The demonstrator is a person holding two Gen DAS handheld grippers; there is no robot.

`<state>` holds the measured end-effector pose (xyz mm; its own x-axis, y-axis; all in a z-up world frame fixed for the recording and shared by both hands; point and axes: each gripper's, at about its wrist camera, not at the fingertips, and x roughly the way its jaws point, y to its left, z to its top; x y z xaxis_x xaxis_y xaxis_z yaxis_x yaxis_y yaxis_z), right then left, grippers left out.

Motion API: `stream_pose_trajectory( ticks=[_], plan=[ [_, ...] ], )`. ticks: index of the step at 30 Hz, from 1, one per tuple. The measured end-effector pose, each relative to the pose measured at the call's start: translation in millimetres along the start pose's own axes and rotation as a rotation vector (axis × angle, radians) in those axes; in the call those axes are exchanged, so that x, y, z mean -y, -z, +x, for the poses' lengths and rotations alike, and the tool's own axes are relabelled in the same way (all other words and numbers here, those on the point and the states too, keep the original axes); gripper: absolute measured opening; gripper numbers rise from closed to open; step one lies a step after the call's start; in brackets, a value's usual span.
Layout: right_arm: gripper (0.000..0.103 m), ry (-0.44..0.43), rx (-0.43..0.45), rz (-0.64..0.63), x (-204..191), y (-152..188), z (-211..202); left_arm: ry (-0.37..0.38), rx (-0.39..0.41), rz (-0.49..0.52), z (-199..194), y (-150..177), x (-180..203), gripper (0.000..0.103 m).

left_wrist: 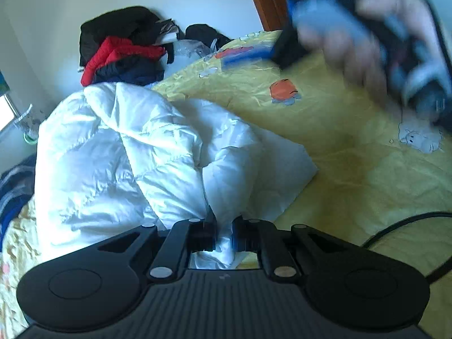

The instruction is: Fold small clothes

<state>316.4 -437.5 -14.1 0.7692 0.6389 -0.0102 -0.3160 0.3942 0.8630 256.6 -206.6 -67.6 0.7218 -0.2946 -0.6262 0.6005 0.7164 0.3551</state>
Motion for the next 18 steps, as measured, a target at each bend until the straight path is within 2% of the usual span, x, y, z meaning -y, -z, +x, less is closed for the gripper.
stream_pose_trajectory(
  ticks=[2, 4, 7, 8, 10, 12, 15, 18],
  plan=[
    [0.102, -0.005, -0.012, -0.148, -33.0, -10.6, 1.4, 0.006, -0.001, -0.018, 2.8, -2.1, -1.4, 0.010],
    [0.102, -0.052, -0.067, -0.267, -67.7, -22.9, 23.2, 0.008, 0.000, -0.025, 5.3, -1.3, -4.1, 0.010],
    [0.102, -0.154, -0.266, -0.380, -106.6, -31.9, 84.4, 0.006, 0.000, -0.032, 7.7, 2.9, -6.2, 0.010],
    [0.102, -0.162, -0.327, -0.404, -112.7, -30.1, 105.7, 0.006, 0.000, -0.038, 6.5, 4.7, -6.2, 0.010],
    [0.102, -0.125, -0.454, -0.462, -122.2, -18.6, 152.9, 0.005, 0.000, -0.045, 4.0, 6.6, -0.4, 0.010],
    [0.102, -0.039, -0.547, -0.579, -123.9, 1.4, 194.3, 0.005, 0.000, -0.053, 2.8, 8.3, 0.3, 0.010],
    [0.102, 0.083, -0.612, -0.756, -111.3, 36.5, 224.1, 0.007, 0.000, -0.054, 3.6, 9.4, -1.1, 0.010],
    [0.101, 0.136, -0.639, -0.916, -89.7, 70.7, 223.2, 0.020, 0.002, -0.057, 5.0, 10.7, -3.5, 0.010]
  ],
)
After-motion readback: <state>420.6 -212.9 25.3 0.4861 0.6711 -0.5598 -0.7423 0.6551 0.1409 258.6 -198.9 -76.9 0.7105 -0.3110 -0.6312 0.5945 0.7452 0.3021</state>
